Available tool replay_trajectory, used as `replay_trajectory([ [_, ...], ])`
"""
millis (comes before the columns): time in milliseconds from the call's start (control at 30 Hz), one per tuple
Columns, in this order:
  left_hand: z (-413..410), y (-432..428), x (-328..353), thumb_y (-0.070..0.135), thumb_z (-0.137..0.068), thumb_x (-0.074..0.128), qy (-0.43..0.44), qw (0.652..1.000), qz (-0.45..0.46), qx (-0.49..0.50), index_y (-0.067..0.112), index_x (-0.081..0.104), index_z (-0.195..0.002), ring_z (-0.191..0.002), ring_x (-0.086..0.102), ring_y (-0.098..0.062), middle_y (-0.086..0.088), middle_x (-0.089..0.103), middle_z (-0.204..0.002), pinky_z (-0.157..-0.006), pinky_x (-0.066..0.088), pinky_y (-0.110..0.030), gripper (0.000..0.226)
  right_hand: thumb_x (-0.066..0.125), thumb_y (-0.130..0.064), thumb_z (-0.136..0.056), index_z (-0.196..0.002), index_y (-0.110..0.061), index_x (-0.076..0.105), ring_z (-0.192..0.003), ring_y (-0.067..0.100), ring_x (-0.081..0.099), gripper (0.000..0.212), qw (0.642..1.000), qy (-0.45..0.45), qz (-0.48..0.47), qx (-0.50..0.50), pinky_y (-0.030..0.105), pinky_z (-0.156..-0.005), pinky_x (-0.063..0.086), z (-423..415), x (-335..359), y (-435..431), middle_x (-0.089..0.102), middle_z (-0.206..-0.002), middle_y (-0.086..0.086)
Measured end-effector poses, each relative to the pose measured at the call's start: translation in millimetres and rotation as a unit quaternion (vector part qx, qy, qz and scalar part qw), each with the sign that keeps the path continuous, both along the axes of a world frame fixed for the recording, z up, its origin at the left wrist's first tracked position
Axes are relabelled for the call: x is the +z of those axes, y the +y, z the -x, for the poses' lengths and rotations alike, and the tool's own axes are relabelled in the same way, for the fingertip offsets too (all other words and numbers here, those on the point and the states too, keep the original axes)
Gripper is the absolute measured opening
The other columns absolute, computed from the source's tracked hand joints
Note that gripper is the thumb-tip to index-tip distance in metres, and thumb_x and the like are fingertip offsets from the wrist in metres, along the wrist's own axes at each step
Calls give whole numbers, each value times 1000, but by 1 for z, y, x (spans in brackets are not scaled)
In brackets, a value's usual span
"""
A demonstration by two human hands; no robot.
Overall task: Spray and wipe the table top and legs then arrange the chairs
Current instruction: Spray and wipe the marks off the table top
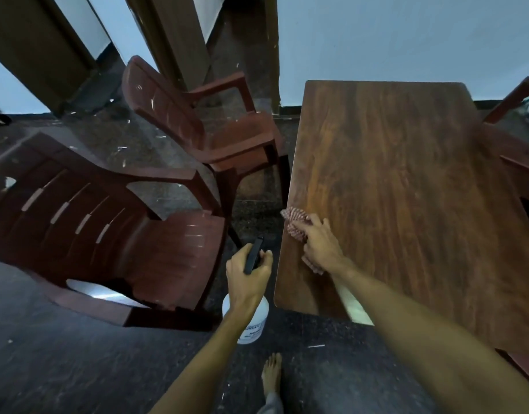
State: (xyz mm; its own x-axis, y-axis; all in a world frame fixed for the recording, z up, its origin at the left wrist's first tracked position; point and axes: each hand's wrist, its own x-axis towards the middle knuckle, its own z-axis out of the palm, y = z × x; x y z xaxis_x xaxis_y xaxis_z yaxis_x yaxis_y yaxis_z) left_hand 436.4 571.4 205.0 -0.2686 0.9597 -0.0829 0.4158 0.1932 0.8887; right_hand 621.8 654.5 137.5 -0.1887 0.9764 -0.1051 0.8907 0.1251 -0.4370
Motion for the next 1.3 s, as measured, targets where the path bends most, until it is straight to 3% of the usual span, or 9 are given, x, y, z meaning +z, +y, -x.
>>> replay_trajectory([
  [233, 5, 84, -38, 21, -91, 72, -32, 999, 27, -35, 13, 60, -71, -50, 56, -28, -3, 57, -56, -51, 56, -52, 25, 57, 2, -84, -147, -29, 41, -109, 28, 39, 72, 998, -56, -29, 22, 40, -90, 50, 4, -11, 82, 33, -144, 6],
  [333, 5, 109, -47, 21, -92, 72, -33, 998, 31, -50, 12, 59, -72, -53, 58, -33, -4, 57, -56, -50, 55, -50, 26, 55, 3, -80, -142, -25, 48, -109, 31, 38, 68, 997, -62, -18, -37, 45, -87, 51, 2, -8, 152, 37, -137, 8],
  [467, 10, 126, -51, 19, -93, 72, -13, 999, 15, -48, 9, 59, -72, -49, 52, -18, 0, 56, -55, -51, 49, -35, 27, 61, 4, -80, -145, -24, 45, -114, 35, 40, 72, 994, -98, 4, -38, 49, -90, 52, 7, -5, 181, 37, -139, 9],
  [633, 19, 107, -41, 20, -92, 73, -8, 998, 30, -53, 11, 61, -73, -53, 57, -20, 0, 59, -57, -55, 51, -34, 24, 64, 1, -75, -146, -31, 40, -108, 30, 40, 82, 993, -108, -10, 45, 41, -80, 53, 27, -2, 77, 31, -145, 5],
  [733, 20, 84, -41, 25, -91, 72, -13, 997, 41, -56, 14, 61, -73, -54, 59, -28, -2, 57, -56, -56, 60, -47, 24, 63, -3, -76, -147, -32, 41, -109, 31, 40, 79, 994, -90, 1, 64, 42, -76, 51, 40, -9, 11, 30, -150, 6],
  [900, 8, 23, -29, 19, -93, 68, 18, 998, 33, -49, 4, 60, -74, -61, 57, -40, -19, 59, -63, -54, 46, -41, 26, 61, -6, -79, -148, -30, 40, -108, 33, 41, 75, 997, -51, -4, 64, 45, -77, 51, 46, -9, -70, 35, -147, 9],
  [1033, -9, -41, -23, 19, -93, 70, 32, 998, 35, -37, 5, 60, -73, -61, 57, -35, -19, 61, -64, -53, 43, -34, 26, 70, -7, -77, -147, -31, 40, -113, 32, 40, 80, 996, -49, -9, 73, 44, -78, 53, 20, -6, -122, 33, -147, 7],
  [1167, -35, -108, -24, 20, -93, 71, 17, 999, 32, -34, 12, 61, -72, -54, 58, -26, -16, 62, -63, -53, 50, -31, 24, 67, 0, -70, -142, -30, 51, -110, 35, 43, 80, 998, -46, -19, -46, 45, -86, 54, -59, -15, -170, 40, -143, 8],
  [1300, -80, -159, -21, 16, -94, 70, 7, 998, 25, -49, 12, 56, -67, -47, 46, -7, -1, 50, -51, -50, 35, -14, 30, 64, 2, -71, -143, -28, 50, -109, 33, 41, 79, 990, -70, -26, -116, 45, -86, 54, -141, -11, -212, 41, -139, 8],
])
